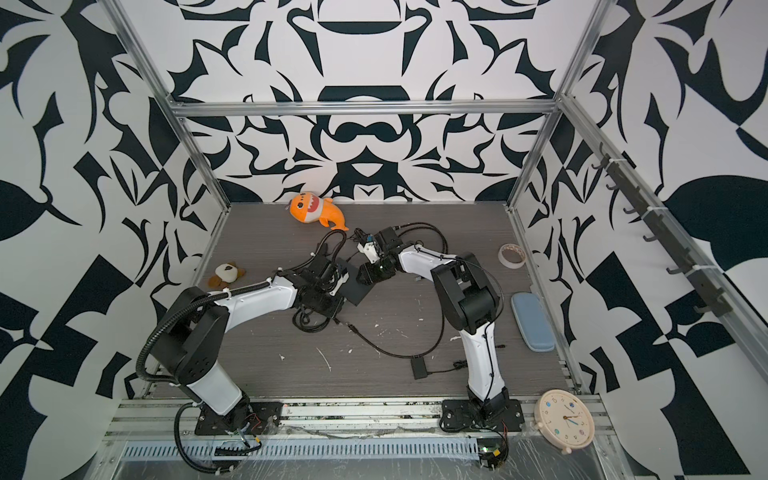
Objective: Insert the plug into the switch port
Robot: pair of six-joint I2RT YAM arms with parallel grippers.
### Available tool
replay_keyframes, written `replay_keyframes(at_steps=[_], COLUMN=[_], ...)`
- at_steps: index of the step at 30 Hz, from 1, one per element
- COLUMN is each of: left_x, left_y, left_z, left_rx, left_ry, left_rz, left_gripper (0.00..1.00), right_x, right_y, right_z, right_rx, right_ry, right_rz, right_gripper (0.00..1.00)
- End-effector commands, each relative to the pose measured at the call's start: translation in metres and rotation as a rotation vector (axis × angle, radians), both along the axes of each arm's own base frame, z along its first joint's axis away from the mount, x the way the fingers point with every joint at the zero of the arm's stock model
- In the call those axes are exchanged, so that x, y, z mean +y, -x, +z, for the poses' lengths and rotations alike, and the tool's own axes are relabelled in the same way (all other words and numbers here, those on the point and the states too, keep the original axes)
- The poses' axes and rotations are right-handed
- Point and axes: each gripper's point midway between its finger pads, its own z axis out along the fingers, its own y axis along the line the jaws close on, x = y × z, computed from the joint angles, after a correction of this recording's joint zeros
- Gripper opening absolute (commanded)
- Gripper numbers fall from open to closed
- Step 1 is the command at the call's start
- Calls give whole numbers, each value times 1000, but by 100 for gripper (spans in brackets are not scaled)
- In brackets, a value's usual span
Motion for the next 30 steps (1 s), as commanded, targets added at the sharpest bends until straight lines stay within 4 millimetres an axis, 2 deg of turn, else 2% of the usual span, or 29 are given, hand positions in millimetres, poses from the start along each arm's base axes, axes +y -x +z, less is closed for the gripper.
replay_keyframes(at_steps=[1, 8, 15, 19, 26, 30], left_x=[12, 10, 10, 11, 5, -2], left_y=[4, 3, 0, 0, 1, -1], left_z=[-15, -15, -33, -35, -33, -25], left_rx=[-3, -82, -90, -87, -94, -117], left_ry=[-16, 16, -15, -25, -13, 11], left_rz=[129, 130, 111, 108, 43, 11], left_gripper=[1, 0, 0, 0, 0, 0], right_x=[-3, -6, -6, -2, 5, 5], right_y=[-2, -6, -16, -19, -17, -12], right_z=[11, 13, 9, 11, 6, -5], right_rx=[-24, -59, -99, -114, -126, -90], right_ry=[27, 59, 88, 70, 69, 88], right_rz=[39, 58, 70, 82, 190, 241], right_gripper=[51, 51, 52, 52, 53, 53])
